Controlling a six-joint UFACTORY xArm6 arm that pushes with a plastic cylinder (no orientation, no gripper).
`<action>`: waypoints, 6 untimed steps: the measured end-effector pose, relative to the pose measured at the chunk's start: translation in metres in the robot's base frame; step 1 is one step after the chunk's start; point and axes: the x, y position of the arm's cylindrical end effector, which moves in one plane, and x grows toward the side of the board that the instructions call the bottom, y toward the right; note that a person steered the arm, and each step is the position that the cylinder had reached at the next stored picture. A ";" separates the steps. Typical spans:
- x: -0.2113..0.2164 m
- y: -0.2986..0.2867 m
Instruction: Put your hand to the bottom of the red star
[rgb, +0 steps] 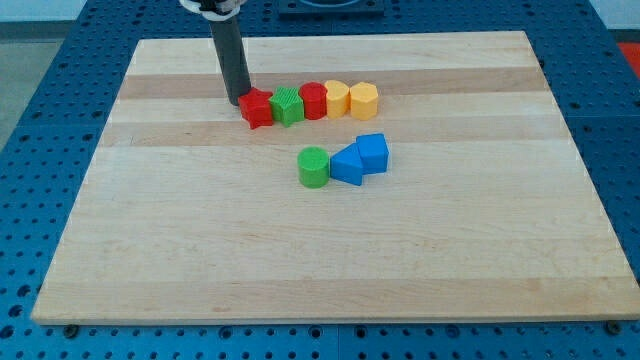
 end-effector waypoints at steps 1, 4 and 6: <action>0.000 -0.016; 0.085 -0.034; 0.097 0.039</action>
